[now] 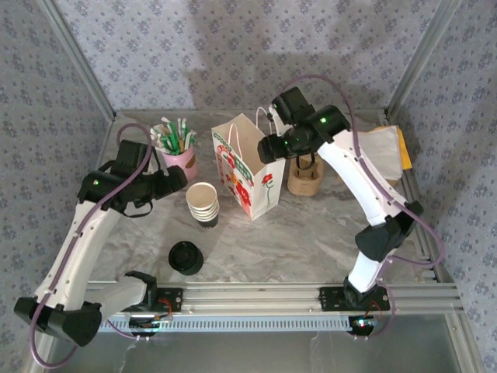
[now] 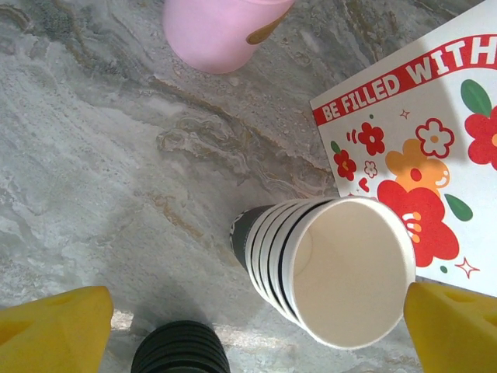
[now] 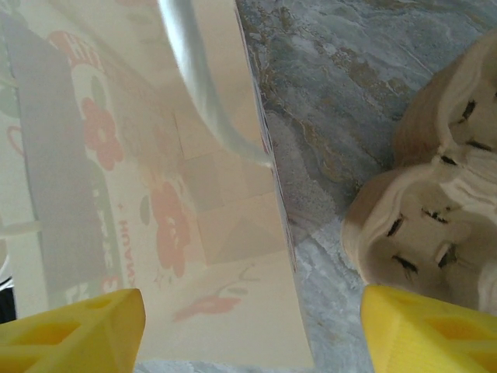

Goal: Pack the takeout coffee

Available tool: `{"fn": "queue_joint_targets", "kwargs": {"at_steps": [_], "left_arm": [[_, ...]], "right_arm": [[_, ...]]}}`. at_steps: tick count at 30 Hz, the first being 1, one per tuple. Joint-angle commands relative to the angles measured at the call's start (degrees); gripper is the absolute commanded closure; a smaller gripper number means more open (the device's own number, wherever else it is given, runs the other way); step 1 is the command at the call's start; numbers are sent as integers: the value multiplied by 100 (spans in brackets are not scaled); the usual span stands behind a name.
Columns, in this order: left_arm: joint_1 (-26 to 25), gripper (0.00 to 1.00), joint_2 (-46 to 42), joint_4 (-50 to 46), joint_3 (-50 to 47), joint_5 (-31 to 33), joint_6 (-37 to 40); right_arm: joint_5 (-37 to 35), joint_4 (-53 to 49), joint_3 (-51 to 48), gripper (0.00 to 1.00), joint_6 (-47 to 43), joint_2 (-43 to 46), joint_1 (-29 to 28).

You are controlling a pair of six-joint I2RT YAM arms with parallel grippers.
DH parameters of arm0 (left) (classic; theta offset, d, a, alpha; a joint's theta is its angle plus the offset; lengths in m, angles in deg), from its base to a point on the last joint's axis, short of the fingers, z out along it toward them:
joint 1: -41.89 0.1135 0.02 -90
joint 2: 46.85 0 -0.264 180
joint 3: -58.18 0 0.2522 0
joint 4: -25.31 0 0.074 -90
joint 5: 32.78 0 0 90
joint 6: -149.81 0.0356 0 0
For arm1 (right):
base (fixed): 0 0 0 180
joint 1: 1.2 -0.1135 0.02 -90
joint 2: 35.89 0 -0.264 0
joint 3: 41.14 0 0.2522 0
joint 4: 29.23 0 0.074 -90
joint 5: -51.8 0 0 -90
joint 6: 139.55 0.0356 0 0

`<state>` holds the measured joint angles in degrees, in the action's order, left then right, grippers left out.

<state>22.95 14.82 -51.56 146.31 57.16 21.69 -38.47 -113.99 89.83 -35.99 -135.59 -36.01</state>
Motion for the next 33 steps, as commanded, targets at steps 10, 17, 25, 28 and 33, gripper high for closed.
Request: {"fn": "queue_joint_targets", "kwargs": {"at_steps": [10,17,25,28,33], "left_arm": [[-31,2,171,321,245,-171,31],[-31,1,304,475,345,-293,-122],[-31,1,455,537,481,-346,-133],[-31,1,486,537,515,-366,-125],[-31,1,491,519,560,-372,-98]], "right_arm": [[-61,56,522,66,-143,-545,62],[-393,-49,515,87,-172,-452,-65],[-519,-205,101,99,76,-41,-175],[-529,-241,-92,100,223,172,-175],[-728,-282,-488,100,317,630,-208]]}}
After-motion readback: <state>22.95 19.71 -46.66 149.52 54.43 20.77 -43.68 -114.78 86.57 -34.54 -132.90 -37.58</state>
